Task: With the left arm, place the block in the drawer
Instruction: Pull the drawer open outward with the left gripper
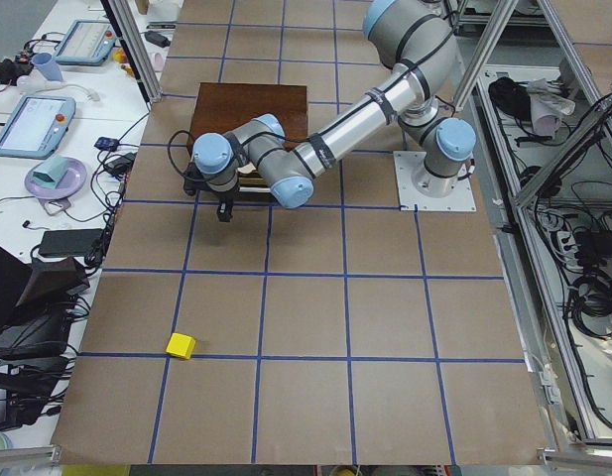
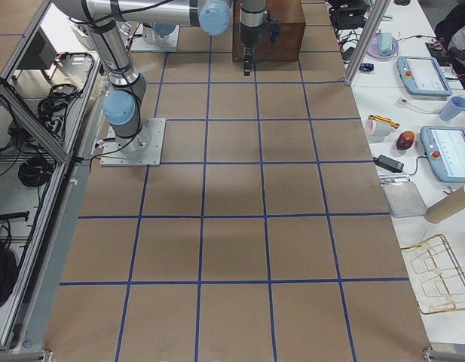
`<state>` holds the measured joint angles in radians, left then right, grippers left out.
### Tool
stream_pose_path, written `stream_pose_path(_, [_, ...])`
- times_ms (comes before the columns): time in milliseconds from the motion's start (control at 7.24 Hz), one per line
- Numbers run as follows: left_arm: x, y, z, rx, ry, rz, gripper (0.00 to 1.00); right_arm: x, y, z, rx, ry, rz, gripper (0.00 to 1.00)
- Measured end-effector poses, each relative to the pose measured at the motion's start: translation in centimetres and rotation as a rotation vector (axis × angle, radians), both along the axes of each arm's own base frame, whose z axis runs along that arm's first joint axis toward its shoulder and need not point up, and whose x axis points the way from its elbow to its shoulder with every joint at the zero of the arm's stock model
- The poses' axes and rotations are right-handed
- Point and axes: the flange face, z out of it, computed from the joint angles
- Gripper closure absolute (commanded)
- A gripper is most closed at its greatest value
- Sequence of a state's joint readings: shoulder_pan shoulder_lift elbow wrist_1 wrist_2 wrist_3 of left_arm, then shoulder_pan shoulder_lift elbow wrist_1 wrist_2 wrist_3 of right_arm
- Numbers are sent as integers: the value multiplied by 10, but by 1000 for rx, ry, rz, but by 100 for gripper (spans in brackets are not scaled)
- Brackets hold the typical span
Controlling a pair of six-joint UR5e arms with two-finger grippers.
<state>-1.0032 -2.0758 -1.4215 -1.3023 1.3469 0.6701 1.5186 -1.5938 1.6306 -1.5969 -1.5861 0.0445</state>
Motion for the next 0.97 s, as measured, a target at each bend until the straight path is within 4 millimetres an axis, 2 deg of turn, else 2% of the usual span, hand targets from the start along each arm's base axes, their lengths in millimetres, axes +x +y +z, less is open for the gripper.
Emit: stream_pose_path(967, [6,-3,5,-5,-33,-31,0,0,0,0,0,0,0,0])
